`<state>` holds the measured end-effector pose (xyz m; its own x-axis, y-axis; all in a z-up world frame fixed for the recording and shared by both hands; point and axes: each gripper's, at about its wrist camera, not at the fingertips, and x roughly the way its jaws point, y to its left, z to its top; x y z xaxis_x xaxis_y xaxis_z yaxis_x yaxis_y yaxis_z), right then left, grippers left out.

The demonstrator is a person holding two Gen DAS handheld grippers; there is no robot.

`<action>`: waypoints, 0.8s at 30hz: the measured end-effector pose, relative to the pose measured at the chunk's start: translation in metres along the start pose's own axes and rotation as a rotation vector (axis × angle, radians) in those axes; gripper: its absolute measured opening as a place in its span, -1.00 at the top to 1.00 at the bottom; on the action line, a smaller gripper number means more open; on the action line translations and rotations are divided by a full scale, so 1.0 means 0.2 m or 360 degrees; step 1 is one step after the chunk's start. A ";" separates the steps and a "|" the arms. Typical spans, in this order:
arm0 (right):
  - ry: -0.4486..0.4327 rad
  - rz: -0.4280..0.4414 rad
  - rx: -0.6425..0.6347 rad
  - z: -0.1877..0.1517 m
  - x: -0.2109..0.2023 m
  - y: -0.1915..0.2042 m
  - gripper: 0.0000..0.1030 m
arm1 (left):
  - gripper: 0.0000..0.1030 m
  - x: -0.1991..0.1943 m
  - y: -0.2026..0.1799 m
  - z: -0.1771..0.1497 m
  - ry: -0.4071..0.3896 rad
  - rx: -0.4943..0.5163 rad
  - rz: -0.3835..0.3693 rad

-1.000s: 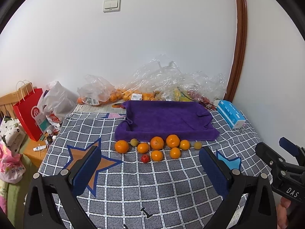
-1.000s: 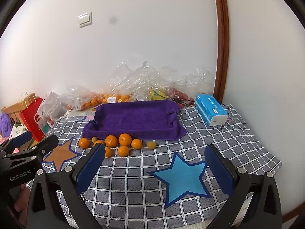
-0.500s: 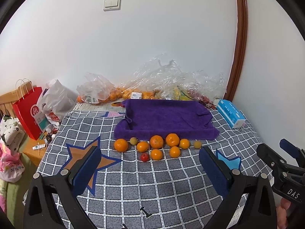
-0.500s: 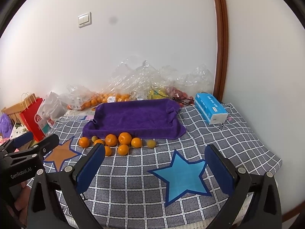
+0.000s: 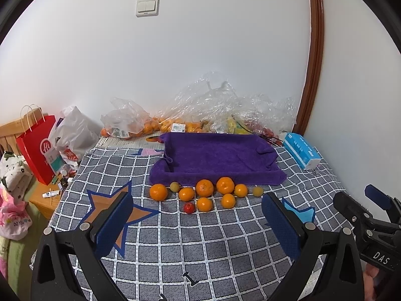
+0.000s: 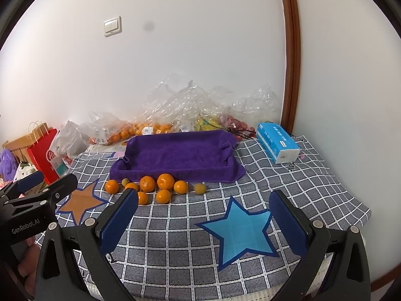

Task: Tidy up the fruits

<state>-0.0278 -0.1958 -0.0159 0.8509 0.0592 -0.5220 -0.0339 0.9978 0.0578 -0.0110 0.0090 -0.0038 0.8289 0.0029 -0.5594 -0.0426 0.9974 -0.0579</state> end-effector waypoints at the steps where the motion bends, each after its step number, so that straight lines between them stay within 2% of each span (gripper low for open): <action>1: 0.0000 0.0003 0.0005 0.00 0.00 0.00 -1.00 | -0.99 0.00 0.00 0.00 -0.0002 0.0002 0.0000; 24: 0.0005 0.0031 -0.0005 -0.01 0.02 0.02 -1.00 | -0.99 0.01 0.02 0.01 0.0002 -0.0001 0.0014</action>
<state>-0.0249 -0.1922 -0.0192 0.8484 0.0788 -0.5234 -0.0521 0.9965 0.0655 -0.0092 0.0134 -0.0036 0.8279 0.0114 -0.5608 -0.0502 0.9973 -0.0537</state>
